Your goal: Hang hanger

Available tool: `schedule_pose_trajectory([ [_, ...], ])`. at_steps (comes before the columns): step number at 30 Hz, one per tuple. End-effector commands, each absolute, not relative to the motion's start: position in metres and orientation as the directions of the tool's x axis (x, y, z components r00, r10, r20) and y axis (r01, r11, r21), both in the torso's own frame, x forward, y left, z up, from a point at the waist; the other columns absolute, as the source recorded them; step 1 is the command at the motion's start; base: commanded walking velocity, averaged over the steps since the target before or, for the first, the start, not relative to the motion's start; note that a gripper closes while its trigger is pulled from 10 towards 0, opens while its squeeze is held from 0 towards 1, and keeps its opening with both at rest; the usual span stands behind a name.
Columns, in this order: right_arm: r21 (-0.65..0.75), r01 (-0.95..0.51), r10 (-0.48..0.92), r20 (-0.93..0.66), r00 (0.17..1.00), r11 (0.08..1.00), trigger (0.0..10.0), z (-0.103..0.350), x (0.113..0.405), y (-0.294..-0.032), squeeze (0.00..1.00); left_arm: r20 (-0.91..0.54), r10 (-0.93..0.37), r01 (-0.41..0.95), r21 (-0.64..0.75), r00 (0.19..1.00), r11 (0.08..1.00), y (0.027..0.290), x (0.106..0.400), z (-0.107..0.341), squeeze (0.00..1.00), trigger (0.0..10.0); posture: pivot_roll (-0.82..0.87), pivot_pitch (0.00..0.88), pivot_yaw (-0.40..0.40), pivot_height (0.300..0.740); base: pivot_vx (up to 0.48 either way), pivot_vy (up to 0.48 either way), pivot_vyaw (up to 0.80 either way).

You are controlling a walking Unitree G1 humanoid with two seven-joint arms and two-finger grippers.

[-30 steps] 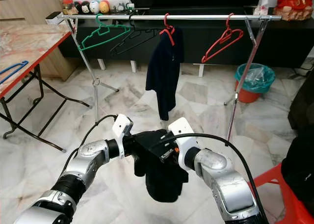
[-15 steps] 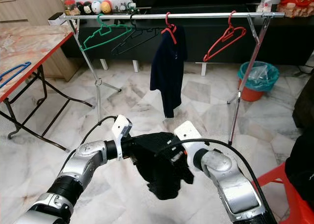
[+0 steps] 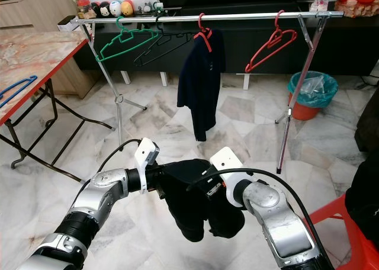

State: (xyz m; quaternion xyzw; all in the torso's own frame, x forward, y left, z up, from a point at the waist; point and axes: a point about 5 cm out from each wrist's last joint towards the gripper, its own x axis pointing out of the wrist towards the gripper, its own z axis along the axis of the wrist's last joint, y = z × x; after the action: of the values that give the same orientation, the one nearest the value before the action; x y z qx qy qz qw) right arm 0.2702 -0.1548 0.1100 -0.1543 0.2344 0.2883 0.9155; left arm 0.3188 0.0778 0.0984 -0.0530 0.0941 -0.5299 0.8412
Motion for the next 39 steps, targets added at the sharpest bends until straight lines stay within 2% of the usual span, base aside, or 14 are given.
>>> schedule_pose_trajectory([
  [1,-0.14,-0.604,0.473,-0.495,0.729,0.784,10.0,0.113,0.271,-0.153,0.0,-0.11,-0.904,0.885,-0.185,0.414,0.428,0.08,0.318,0.099,0.0,0.0,-0.13,0.055,0.144,0.74,0.0,0.0,0.0],
  [2,-0.132,-0.607,0.478,-0.495,0.726,0.784,10.0,0.114,0.271,-0.153,0.97,-0.11,-0.904,0.885,-0.187,0.413,0.427,0.08,0.318,0.099,0.0,0.0,-0.13,0.056,0.144,0.74,0.0,0.0,0.0],
  [3,-0.128,-0.606,0.48,-0.493,0.725,0.785,10.0,0.114,0.27,-0.154,1.0,-0.11,-0.904,0.884,-0.189,0.413,0.426,0.079,0.317,0.099,0.0,0.0,-0.13,0.055,0.143,0.74,0.0,0.0,0.0],
  [8,-0.128,-0.597,0.47,-0.497,0.73,0.792,10.0,0.112,0.271,-0.156,1.0,-0.111,-0.905,0.884,-0.191,0.412,0.426,0.08,0.317,0.099,0.0,0.0,-0.12,0.056,0.142,0.74,0.0,0.0,0.0],
  [10,-0.145,-0.616,0.46,-0.539,0.706,0.775,10.0,0.105,0.268,-0.16,0.0,-0.114,-0.904,0.884,-0.19,0.411,0.426,0.08,0.317,0.099,0.0,0.0,-0.12,0.056,0.141,0.74,0.0,0.0,0.0],
  [20,-0.167,-0.666,0.444,-0.625,0.642,0.727,10.0,0.091,0.255,-0.169,0.0,-0.126,-0.907,0.887,-0.195,0.401,0.419,0.081,0.315,0.097,0.0,0.0,-0.13,0.058,0.145,0.74,0.0,0.0,0.0],
  [21,-0.16,-0.669,0.45,-0.625,0.638,0.725,10.0,0.09,0.254,-0.169,0.26,-0.127,-0.908,0.887,-0.196,0.4,0.418,0.08,0.315,0.097,0.0,0.0,-0.13,0.057,0.145,0.74,0.0,0.0,0.0],
  [22,-0.155,-0.672,0.455,-0.625,0.634,0.724,10.0,0.09,0.254,-0.169,0.26,-0.128,-0.908,0.887,-0.196,0.4,0.418,0.08,0.315,0.097,0.0,0.0,-0.13,0.057,0.145,0.74,0.0,0.0,0.0],
  [23,-0.152,-0.675,0.459,-0.625,0.631,0.722,10.0,0.09,0.253,-0.168,1.0,-0.128,-0.908,0.887,-0.196,0.399,0.418,0.08,0.315,0.097,0.0,0.0,-0.13,0.057,0.145,0.74,0.0,0.0,0.0],
  [27,-0.144,-0.692,0.479,-0.623,0.619,0.707,10.0,0.09,0.251,-0.168,1.0,-0.136,-0.91,0.889,-0.2,0.39,0.411,0.08,0.315,0.097,0.0,0.0,-0.12,0.057,0.147,0.74,0.0,0.0,0.0],
  [28,-0.151,-0.688,0.474,-0.62,0.625,0.71,10.0,0.09,0.251,-0.168,0.17,-0.14,-0.911,0.889,-0.2,0.389,0.411,0.08,0.315,0.096,0.0,0.0,-0.13,0.057,0.147,0.74,0.0,0.0,0.0],
  [29,-0.154,-0.682,0.474,-0.611,0.634,0.715,10.0,0.091,0.252,-0.169,0.0,-0.145,-0.911,0.89,-0.201,0.387,0.41,0.08,0.314,0.096,0.0,0.0,-0.13,0.057,0.147,0.74,0.0,0.0,0.0],
  [34,-0.121,-0.696,0.525,-0.57,0.632,0.708,10.0,0.099,0.25,-0.167,0.0,-0.158,-0.908,0.888,-0.198,0.388,0.414,0.08,0.314,0.094,0.0,0.0,-0.12,0.058,0.146,0.74,0.0,0.0,0.0],
  [39,-0.136,-0.721,0.514,-0.613,0.6,0.68,10.0,0.096,0.24,-0.175,0.0,-0.185,-0.903,0.886,-0.196,0.388,0.421,0.08,0.313,0.091,0.0,0.0,-0.13,0.059,0.146,0.74,0.0,0.0,0.0],
])
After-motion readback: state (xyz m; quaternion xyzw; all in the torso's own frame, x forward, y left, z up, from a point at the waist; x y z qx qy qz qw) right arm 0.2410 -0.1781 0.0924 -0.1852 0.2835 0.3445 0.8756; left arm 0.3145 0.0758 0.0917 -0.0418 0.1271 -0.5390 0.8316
